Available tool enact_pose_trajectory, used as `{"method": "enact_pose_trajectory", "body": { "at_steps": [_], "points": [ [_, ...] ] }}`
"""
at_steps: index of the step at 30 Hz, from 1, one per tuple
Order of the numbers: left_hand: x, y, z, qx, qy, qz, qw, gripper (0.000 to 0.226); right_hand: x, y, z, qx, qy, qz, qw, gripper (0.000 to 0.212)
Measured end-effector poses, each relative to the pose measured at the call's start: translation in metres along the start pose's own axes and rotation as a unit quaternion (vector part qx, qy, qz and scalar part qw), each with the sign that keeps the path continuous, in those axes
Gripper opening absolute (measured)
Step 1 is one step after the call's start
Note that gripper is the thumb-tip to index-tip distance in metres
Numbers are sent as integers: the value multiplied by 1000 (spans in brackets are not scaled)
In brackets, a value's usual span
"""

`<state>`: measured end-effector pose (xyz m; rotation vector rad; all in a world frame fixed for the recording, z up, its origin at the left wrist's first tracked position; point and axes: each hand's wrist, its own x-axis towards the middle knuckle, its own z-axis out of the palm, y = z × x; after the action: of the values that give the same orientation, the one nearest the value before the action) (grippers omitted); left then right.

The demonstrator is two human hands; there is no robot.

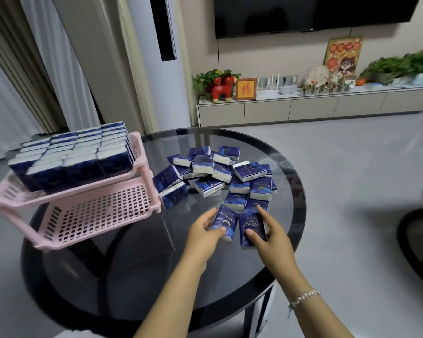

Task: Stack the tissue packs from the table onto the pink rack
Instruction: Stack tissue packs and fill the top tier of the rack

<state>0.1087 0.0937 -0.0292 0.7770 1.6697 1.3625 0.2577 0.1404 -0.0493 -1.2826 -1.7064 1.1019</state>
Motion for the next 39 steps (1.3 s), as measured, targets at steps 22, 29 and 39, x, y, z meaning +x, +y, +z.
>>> {"method": "enact_pose_trajectory", "body": {
  "at_steps": [22,29,39],
  "points": [
    [-14,-7,-34,-202,-57,7,978,44,-19,-37,49,249,61,77,964,29],
    [-7,-14,-30,-89,-17,43,995,46,-7,-29,41,169,87,56,980,27],
    [2,-19,-33,-89,33,37,995,31,53,-13,6,-171,113,24,978,28]
  ]
}}
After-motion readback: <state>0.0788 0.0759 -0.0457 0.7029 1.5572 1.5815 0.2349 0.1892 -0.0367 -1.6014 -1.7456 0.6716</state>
